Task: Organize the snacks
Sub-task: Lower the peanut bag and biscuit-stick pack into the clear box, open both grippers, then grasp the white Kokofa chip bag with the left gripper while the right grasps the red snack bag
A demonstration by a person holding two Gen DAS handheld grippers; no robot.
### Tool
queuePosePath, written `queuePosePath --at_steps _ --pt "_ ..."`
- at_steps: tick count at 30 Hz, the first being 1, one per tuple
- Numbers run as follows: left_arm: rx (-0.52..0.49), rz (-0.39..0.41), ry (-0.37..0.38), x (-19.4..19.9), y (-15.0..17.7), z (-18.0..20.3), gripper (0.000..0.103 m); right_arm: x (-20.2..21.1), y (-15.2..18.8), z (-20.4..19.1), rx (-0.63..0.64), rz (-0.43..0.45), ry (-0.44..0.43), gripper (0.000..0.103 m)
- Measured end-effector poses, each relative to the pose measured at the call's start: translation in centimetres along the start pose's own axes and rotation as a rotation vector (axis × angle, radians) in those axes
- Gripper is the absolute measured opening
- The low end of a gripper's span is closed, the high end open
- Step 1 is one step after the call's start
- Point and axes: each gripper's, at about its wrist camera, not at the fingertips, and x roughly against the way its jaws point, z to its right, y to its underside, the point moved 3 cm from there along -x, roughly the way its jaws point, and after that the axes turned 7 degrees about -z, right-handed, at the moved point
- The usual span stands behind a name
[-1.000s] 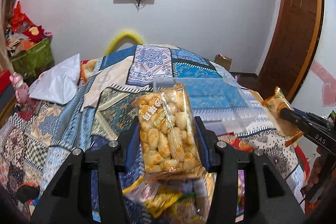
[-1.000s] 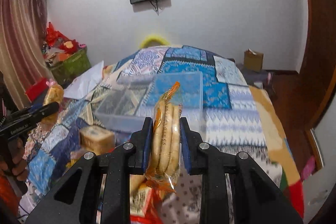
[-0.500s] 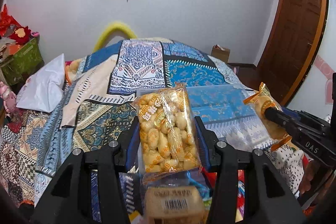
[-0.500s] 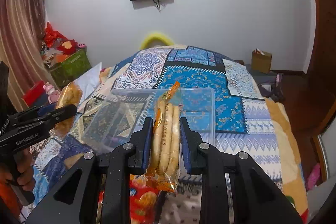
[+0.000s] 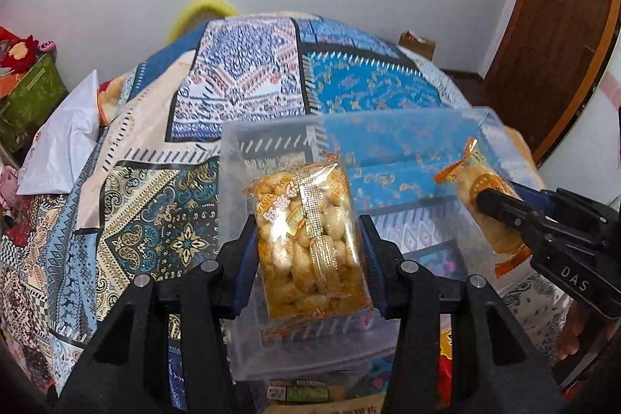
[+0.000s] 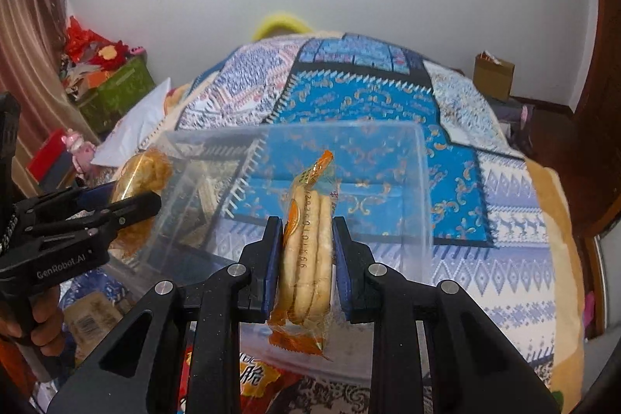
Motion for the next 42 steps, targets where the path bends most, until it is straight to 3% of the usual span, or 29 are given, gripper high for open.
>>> queuePosePath --at_steps 5,11,14,18,25,28,33,42 --pt "0.001 -0.069 0.01 -1.0 -0.1 0.1 0.048 -1.2 0.2 -0.3 0.018 -0.041 -0.001 0.023" --pt "0.02 -0.09 0.021 -1.0 0.2 -0.2 0.051 -1.9 0.7 -0.6 0.029 -0.082 -0.012 0.024" --pt "0.021 -0.088 0.009 -0.5 0.2 0.0 0.055 -1.7 0.6 -0.8 0.034 -0.095 -0.016 0.03" --pt "0.01 -0.04 0.002 1.5 0.2 0.2 0.059 -0.4 0.4 -1.0 0.043 -0.071 -0.003 0.045" --pt "-0.004 0.074 -0.027 7.0 0.8 0.2 0.071 4.7 0.3 -1.8 0.056 0.035 0.015 0.052" --pt "-0.017 0.108 -0.044 9.3 1.8 0.0 0.074 6.6 0.8 -2.2 0.062 0.073 0.026 0.061" --pt "-0.03 0.13 -0.055 11.8 4.5 -0.6 0.081 8.9 2.6 -2.7 0.067 0.105 0.038 0.062" --pt "0.006 0.073 -0.039 12.3 10.1 -2.3 0.081 9.4 6.9 -2.6 0.04 0.056 0.03 0.062"
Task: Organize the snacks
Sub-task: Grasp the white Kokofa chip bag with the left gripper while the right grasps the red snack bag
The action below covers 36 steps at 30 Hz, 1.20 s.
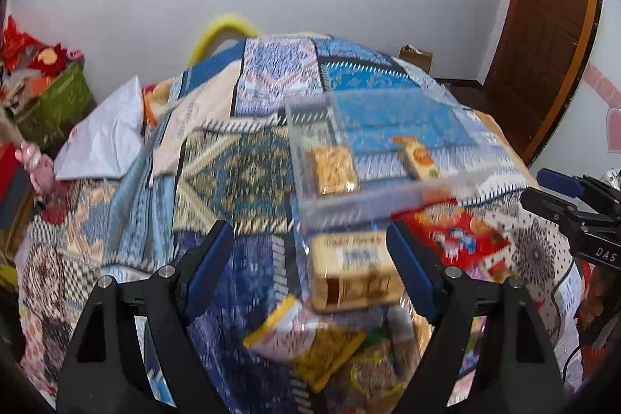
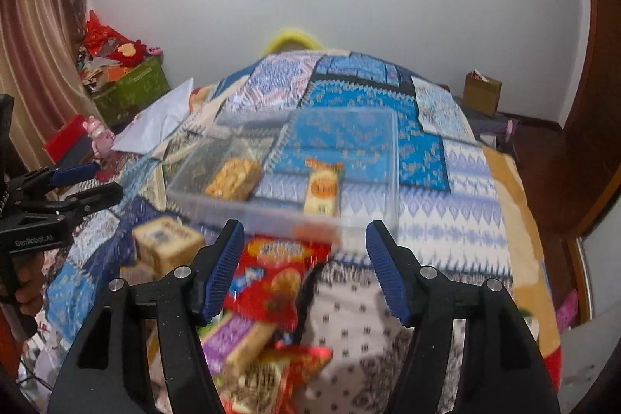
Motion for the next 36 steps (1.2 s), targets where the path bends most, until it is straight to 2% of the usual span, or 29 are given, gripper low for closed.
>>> queuePosePath --at_steps 6,11,14,22,27,31,36 --pt "0.015 -0.087 -0.018 -2.4 3.5 -0.6 0.081 -0.4 3.4 -0.3 -0.003 -0.062 0.013 0.062" --pt "0.045 -0.173 -0.017 -5.2 6.3 -0.9 0.081 -1.0 6.1 -0.5 -0.033 -0.115 -0.033 0.062" --pt "0.048 -0.203 -0.025 -6.3 7.7 -0.9 0.081 -1.5 7.2 -0.9 -0.036 -0.135 -0.023 0.062" --pt "0.127 -0.21 0.015 -6.0 9.9 -3.4 0.084 -1.6 8.4 -0.1 -0.099 -0.145 -0.055 0.063" --pt "0.12 -0.195 0.017 -4.9 10.7 -4.4 0.085 -2.1 9.7 -0.5 -0.074 -0.181 -0.044 0.063" --pt "0.102 -0.19 0.0 -4.7 10.6 -4.1 0.085 -2.5 10.1 -1.0 -0.057 -0.191 -0.046 0.063" --pt "0.152 -0.229 0.06 -6.5 9.7 -3.6 0.085 -3.4 9.8 -1.6 -0.055 -0.203 -0.066 0.061"
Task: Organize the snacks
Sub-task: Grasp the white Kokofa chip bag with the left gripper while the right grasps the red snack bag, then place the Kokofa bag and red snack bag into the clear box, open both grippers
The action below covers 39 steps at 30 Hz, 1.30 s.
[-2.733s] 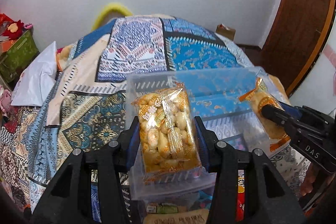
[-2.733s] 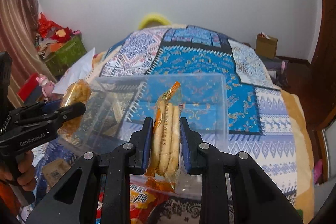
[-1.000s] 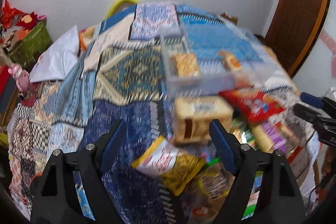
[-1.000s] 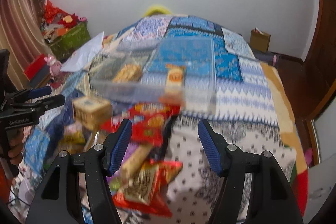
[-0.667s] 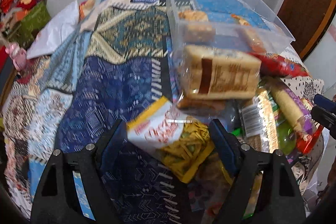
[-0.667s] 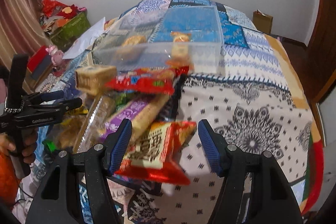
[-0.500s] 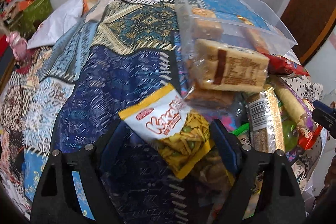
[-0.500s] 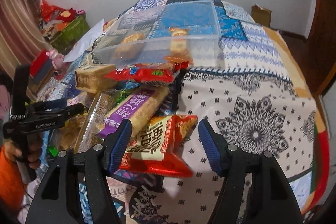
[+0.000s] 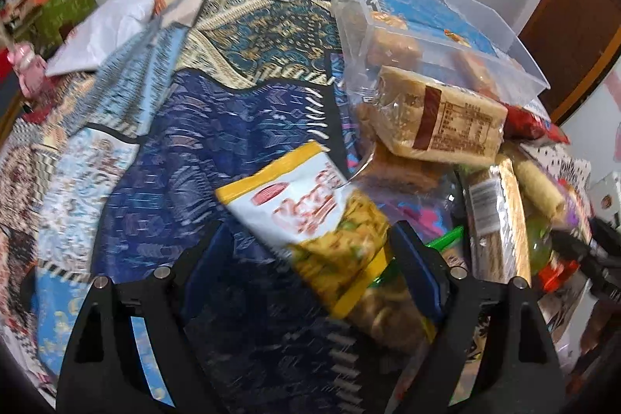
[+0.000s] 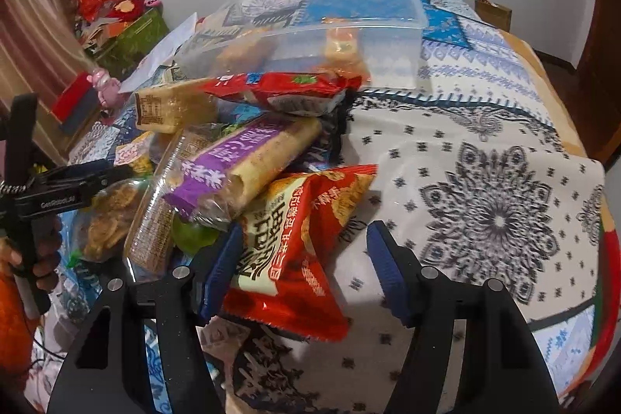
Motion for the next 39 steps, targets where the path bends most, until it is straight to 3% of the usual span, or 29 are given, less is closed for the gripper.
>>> queuePosePath --at_steps 3,5,12,15,23,39 --pt "0.03 -0.03 0.014 -1.7 -0.8 0.2 0.085 -0.3 -0.1 -0.2 0.006 -0.005 -0.031 0.048" --pt "0.04 -0.023 0.017 -2.5 -1.0 0.4 0.084 -0.2 0.0 -0.4 0.013 0.004 -0.026 0.044" --pt "0.036 0.024 0.003 -1.5 -0.8 0.2 0.054 0.7 -0.1 0.3 -0.009 0.041 -0.018 0.034" --pt "0.032 0.042 -0.003 -0.4 -0.3 -0.2 0.049 1.3 -0.3 0.8 -0.02 0.065 0.011 0.032" --pt "0.018 0.137 -0.065 3.3 -0.4 -0.8 0.048 3.2 -0.6 2.2 -0.057 0.116 0.048 0.032" --pt "-0.052 0.32 0.017 9.6 -5.8 3.5 0.048 8.4 -5.4 2.2 -0.035 0.295 0.085 0.032"
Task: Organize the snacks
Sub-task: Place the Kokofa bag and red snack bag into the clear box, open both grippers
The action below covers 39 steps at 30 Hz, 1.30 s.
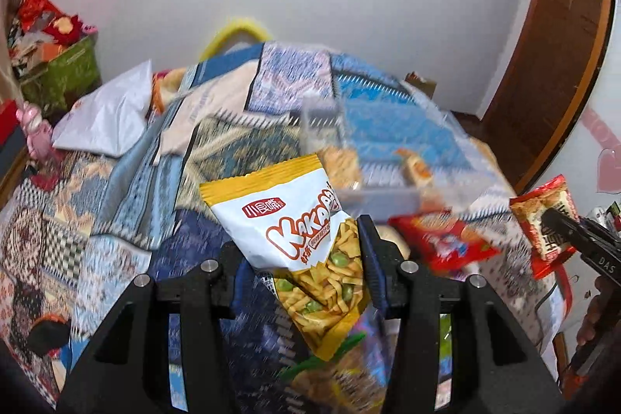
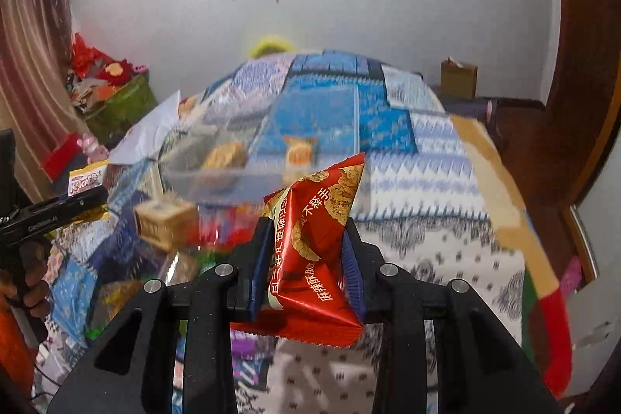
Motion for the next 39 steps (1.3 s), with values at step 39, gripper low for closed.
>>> queuePosePath --at_steps 39 --pt "-0.163 -0.227 0.025 -15.9 -9.3 8.0 0.048 -13.0 -8.0 -0.1 0.068 -0.115 -0.035 0.032"
